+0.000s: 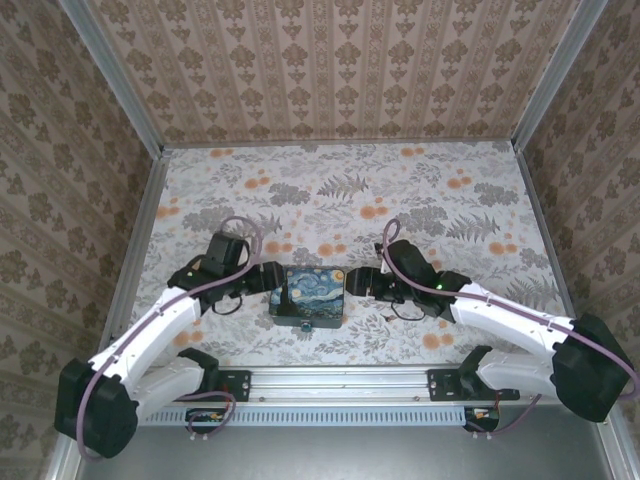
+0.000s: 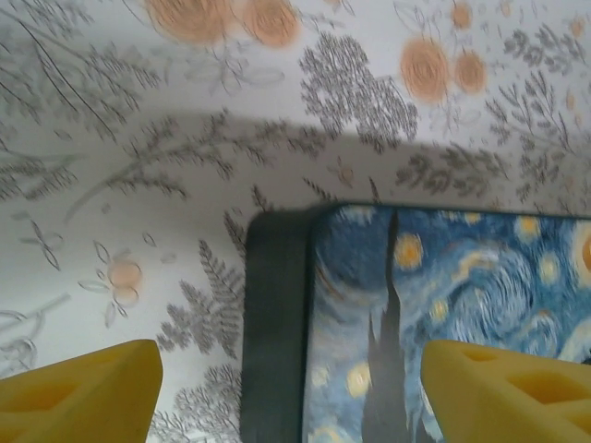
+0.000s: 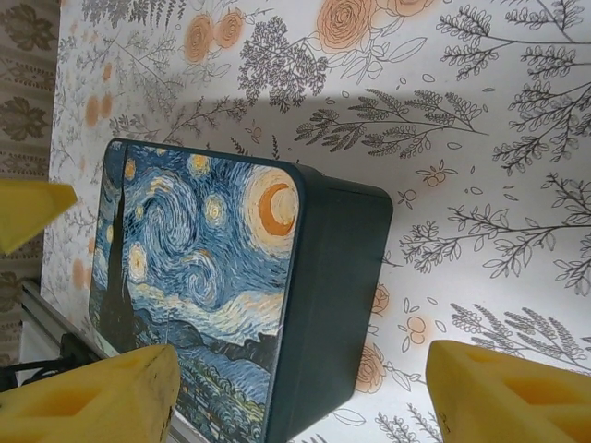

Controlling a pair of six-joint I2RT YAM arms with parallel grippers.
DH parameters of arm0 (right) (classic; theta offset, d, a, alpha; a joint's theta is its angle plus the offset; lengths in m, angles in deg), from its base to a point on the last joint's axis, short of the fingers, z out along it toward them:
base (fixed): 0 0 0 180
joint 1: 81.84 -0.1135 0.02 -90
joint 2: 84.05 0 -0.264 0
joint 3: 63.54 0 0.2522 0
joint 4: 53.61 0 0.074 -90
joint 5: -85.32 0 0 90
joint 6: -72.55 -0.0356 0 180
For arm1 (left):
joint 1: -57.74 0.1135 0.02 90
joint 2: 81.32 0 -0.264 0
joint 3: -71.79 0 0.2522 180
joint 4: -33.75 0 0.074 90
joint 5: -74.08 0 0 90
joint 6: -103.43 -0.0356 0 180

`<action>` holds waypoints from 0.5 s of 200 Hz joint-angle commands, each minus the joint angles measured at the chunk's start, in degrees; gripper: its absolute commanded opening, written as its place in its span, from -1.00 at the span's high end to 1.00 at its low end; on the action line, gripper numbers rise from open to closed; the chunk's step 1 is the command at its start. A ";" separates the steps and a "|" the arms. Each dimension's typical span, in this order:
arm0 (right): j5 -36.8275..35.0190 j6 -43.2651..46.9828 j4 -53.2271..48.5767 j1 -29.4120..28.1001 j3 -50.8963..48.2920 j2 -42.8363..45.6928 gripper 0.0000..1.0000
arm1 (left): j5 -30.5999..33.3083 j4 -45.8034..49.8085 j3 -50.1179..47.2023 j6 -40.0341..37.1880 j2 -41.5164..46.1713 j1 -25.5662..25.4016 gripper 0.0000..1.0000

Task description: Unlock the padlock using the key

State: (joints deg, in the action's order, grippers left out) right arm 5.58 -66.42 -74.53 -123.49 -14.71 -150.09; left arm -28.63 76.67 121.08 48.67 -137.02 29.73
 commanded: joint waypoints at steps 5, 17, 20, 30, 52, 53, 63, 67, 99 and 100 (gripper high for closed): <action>-1.26 -3.49 3.40 -1.18 -1.23 -2.27 -0.44 | -2.50 1.13 -2.46 3.06 3.12 -0.90 -0.63; -0.76 -3.89 5.00 -1.79 -0.78 -4.16 -0.45 | -3.97 -0.15 -3.55 3.87 3.68 -1.12 -0.62; -0.63 -3.93 5.34 -1.97 -0.59 -4.76 -0.44 | -4.18 -0.38 -3.80 4.07 3.68 -1.16 -0.62; -0.42 -4.02 6.33 -2.67 0.18 -6.72 -0.43 | -4.60 -1.15 -4.28 4.24 3.63 -1.64 -0.61; -0.16 -4.26 9.17 -4.23 1.52 -11.31 -0.41 | -5.04 -2.75 -5.19 4.13 3.00 -2.40 -0.60; -0.16 -4.32 9.39 -4.27 1.60 -11.48 -0.41 | -5.08 -2.82 -5.24 4.08 2.94 -2.40 -0.59; -0.15 -4.92 11.03 -4.71 1.67 -13.16 -0.38 | -6.27 -4.50 -5.62 3.96 1.89 -2.57 -0.56; -0.07 -5.24 11.88 -4.83 1.60 -13.22 -0.37 | -6.63 -4.81 -5.66 3.93 1.50 -2.65 -0.54; -0.30 -7.19 16.66 -5.02 1.69 -18.39 -0.09 | -10.08 -10.60 -6.72 5.09 -2.77 -3.97 -0.33; -0.31 -7.23 16.70 -4.98 1.77 -18.50 -0.08 | -10.16 -10.74 -6.71 5.05 -2.85 -4.02 -0.33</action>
State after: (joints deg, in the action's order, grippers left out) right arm 6.09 -71.49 -61.35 -128.14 -13.82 -165.68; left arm -34.69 71.43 115.42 52.52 -137.55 26.78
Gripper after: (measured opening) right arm 0.585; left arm 0.695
